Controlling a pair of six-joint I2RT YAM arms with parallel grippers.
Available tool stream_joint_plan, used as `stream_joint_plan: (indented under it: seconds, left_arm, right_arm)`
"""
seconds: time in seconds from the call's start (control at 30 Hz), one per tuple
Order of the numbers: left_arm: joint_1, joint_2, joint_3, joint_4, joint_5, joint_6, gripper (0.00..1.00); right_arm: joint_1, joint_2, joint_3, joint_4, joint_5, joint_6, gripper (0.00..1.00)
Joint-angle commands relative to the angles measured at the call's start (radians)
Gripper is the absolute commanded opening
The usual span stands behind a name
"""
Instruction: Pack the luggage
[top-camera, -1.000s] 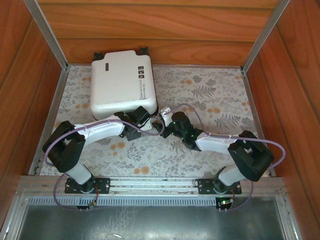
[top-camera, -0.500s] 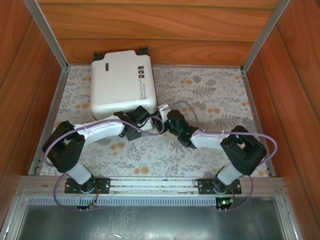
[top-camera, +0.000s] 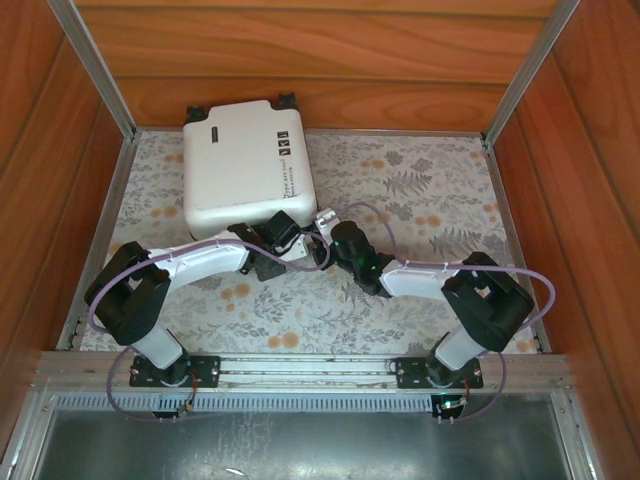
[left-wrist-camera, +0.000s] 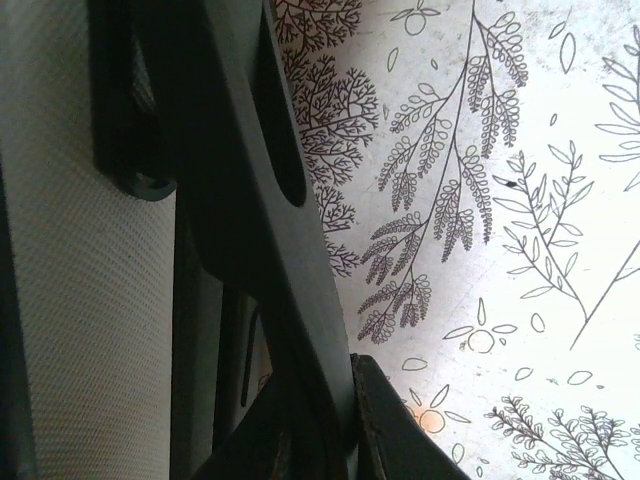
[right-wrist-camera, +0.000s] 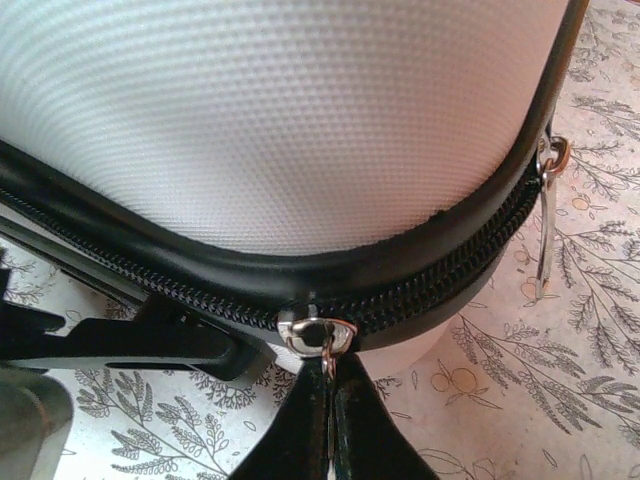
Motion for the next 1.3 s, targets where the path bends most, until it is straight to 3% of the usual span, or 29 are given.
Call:
stream_joint_plan:
  seconds: [0.0, 0.17, 0.37, 0.87, 1.27]
  left_arm:
    - [-0.014, -0.004, -0.028, 0.009, 0.214, -0.09, 0.0]
    - [-0.023, -0.011, -0.044, 0.011, 0.217, -0.076, 0.0]
    - [-0.034, 0.002, -0.061, 0.011, 0.231, -0.07, 0.0]
    - [-0.07, -0.002, -0.099, 0.009, 0.241, -0.021, 0.0]
    - [-0.098, 0.004, -0.106, 0.011, 0.217, 0.001, 0.0]
  right_arm:
    - [-0.013, -0.02, 0.024, -0.077, 0.091, -0.042, 0.02]
    - [-0.051, -0.059, 0.003, -0.124, 0.087, -0.064, 0.0]
    - [-0.176, -0.09, 0.007, -0.205, -0.183, -0.103, 0.0]
    - [-0.323, -0.009, 0.139, -0.328, -0.374, -0.26, 0.0]
    - [-0.342, 0.069, 0.335, -0.509, -0.321, -0.267, 0.01]
